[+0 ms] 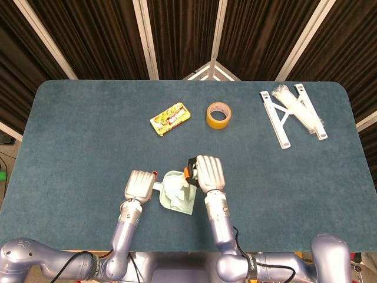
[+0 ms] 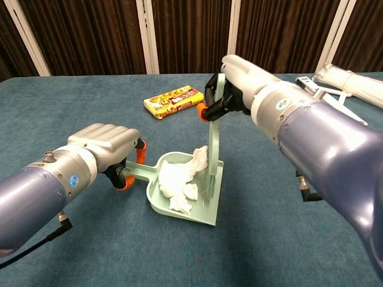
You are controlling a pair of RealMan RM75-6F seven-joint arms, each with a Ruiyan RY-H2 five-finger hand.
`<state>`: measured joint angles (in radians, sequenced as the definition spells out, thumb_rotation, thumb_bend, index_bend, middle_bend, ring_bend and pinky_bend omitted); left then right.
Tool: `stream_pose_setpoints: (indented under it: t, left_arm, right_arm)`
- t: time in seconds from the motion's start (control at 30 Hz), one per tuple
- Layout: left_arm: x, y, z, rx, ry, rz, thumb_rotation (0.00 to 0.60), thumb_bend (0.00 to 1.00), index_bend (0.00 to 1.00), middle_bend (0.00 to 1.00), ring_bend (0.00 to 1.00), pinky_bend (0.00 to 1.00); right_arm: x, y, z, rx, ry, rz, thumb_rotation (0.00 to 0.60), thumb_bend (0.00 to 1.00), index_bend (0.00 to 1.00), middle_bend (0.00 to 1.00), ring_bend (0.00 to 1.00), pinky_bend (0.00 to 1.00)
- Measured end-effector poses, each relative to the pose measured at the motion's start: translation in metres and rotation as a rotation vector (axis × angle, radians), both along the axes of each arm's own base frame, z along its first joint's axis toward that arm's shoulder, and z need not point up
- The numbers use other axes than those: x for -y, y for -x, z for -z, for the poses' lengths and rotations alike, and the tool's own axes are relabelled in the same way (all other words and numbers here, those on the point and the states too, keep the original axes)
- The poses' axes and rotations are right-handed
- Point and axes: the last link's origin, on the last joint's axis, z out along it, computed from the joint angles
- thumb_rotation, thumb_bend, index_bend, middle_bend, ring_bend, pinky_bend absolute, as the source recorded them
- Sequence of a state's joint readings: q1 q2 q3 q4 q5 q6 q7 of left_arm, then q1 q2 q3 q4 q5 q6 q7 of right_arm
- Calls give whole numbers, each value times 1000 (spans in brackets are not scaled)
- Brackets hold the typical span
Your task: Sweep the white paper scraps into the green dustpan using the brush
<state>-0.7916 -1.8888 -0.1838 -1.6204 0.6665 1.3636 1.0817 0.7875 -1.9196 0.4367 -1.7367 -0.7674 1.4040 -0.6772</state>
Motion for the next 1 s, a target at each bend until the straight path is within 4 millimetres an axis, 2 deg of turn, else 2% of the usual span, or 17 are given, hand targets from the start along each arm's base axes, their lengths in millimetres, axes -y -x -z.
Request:
stream_pose_setpoints:
  t: [0.2,0.63,1.0]
  left_arm:
    - [-1,0,1,-5,-2,-3,600,710,781,1000,1000,999]
    - [1,-4,4,-5,0,9,600,710,781,1000,1000,999]
    - [0,-4,3,-7,-6,11,600,710,783,1000,1000,999]
  right_arm:
    - [0,-3,-8,16,10,-15,600,832,848,1000,1000,950]
    - [-5,-32,-33,131,2,-55,600,832,848,1000,1000,950]
    - [3,-45,-56,123,83,-112,600,832,848,1000,1000,950]
